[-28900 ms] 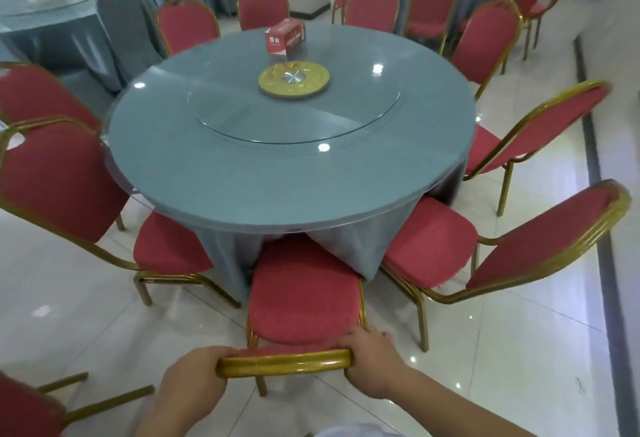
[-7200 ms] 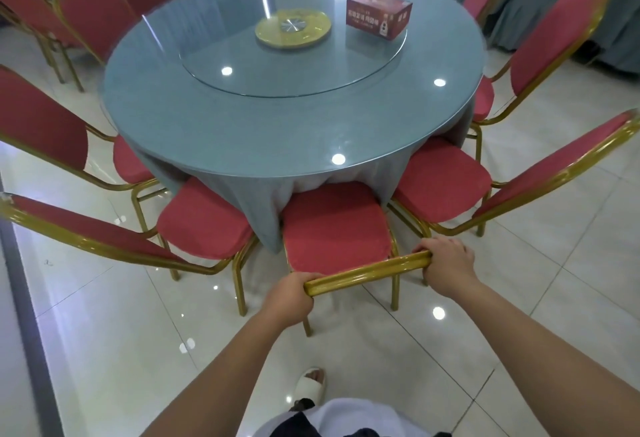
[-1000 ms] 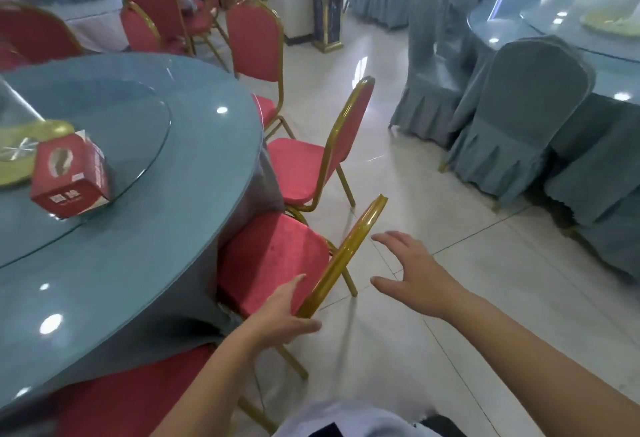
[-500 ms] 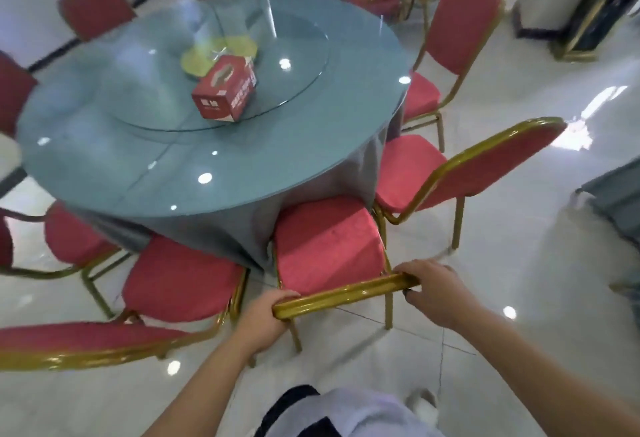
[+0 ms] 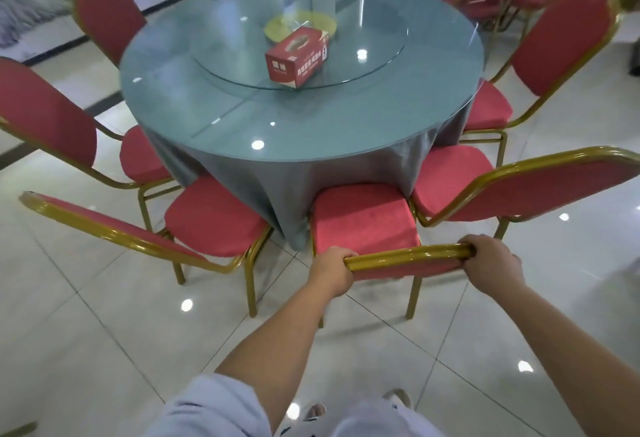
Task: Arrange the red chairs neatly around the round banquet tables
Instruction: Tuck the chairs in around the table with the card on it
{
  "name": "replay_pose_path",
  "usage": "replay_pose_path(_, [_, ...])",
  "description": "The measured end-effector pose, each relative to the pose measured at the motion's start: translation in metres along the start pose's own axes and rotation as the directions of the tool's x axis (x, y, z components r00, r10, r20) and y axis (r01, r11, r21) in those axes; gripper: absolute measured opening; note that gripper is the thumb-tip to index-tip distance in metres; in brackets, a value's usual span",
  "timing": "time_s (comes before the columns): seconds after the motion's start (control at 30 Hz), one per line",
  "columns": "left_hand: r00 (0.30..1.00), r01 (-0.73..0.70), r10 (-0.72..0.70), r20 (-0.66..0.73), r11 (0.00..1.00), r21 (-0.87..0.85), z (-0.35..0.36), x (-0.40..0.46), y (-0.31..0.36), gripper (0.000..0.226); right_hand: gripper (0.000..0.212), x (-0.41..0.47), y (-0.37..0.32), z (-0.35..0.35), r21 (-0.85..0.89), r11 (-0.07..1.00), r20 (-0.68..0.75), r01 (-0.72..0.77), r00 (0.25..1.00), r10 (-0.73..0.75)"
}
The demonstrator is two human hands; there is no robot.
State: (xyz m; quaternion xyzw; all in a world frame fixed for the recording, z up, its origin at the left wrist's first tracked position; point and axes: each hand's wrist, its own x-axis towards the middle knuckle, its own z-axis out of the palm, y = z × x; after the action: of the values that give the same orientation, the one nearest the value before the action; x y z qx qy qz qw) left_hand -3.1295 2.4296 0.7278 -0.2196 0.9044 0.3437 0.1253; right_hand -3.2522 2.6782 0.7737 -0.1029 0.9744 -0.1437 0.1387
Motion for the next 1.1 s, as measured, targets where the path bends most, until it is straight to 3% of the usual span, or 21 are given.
replay_pose_path(0.17, [0.998,0.041,-0.046,0.05,0.994,0.101,-0.007,-0.002,0.004,0.026,0.021,-0.011,-0.024,-0.006,-0.004,0.991,0.072,-0.13,0.989,0.13])
replay_pose_path(0.3, [0.995,-0.031,0.009,0.101,0.973,0.227,-0.005,-0.02,0.002,0.022,0.006,-0.033,-0.025,0.001,-0.195,0.976,0.043,-0.093,0.994,0.104])
replay_pose_path(0.37, [0.993,-0.048,0.017,0.117,0.963,0.265,0.006,-0.036,0.001,0.026,0.01,-0.046,-0.019,0.01,-0.32,0.945,0.016,-0.069,0.997,0.078])
replay_pose_path(0.5, [0.994,-0.062,0.034,0.107,0.959,0.276,0.02,-0.047,-0.004,0.028,0.014,-0.06,-0.008,0.021,-0.355,0.934,0.003,-0.029,0.999,0.032])
replay_pose_path(0.8, [0.994,0.107,-0.111,0.021,0.981,0.161,-0.005,-0.016,-0.005,0.017,0.012,-0.006,-0.056,0.005,-0.305,0.952,0.059,-0.005,0.998,0.024])
replay_pose_path(1.1, [0.969,0.238,-0.234,-0.073,0.97,0.048,-0.021,0.027,0.011,0.022,0.018,0.049,-0.07,-0.002,-0.256,0.966,0.111,0.032,0.994,-0.004])
